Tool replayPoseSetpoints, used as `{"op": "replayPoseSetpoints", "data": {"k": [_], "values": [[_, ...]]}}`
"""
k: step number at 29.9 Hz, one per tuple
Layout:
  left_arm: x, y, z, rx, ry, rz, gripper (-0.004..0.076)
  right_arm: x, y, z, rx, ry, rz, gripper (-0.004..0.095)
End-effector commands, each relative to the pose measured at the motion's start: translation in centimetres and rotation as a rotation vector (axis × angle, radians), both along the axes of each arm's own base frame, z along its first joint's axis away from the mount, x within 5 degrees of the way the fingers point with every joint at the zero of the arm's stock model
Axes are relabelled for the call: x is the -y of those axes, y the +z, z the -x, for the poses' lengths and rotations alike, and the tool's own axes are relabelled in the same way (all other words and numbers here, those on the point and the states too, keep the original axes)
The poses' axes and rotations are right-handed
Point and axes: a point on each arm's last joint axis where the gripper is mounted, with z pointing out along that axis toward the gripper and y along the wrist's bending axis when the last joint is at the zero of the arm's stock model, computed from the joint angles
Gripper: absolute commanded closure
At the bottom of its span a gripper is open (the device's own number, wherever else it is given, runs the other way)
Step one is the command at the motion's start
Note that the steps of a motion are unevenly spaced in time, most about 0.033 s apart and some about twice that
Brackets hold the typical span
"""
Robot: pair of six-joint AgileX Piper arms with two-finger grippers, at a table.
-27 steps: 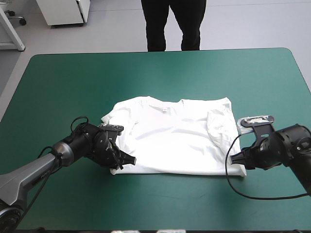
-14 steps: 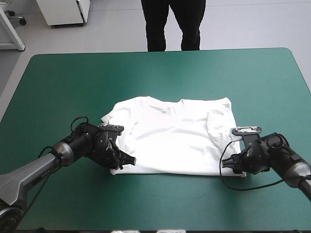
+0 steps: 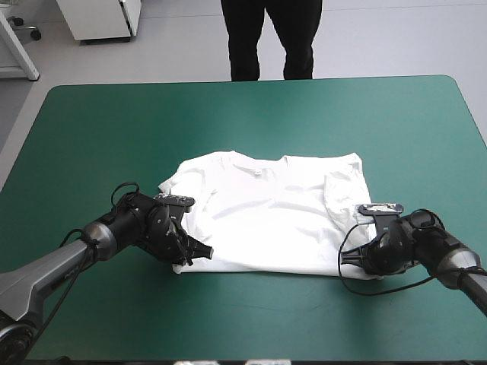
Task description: Fold the cloth
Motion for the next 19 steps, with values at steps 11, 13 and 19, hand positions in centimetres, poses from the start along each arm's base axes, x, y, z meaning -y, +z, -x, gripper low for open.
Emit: {"op": "replayPoseSetpoints", "data": {"k": [11, 13, 19], "values": [[-0.2, 1.7, -0.2, 0.082, -0.035, -0.008, 0.0733, 0.0, 1.4, 0.5, 0.008, -0.025, -0.017, 0.0925], [-0.3, 2.4, 0.2, 0.091, -0.035, -0.003, 0.0733, 0.0, 2.6, 0.6, 0.034, -0.026, -0.025, 0.0925], [-0.9, 4.8, 1.1, 0.15, -0.032, 0.031, 0.0733, 0.0, 6.9, 0.3, 0.117, -0.043, -0.055, 0.0925]]}}
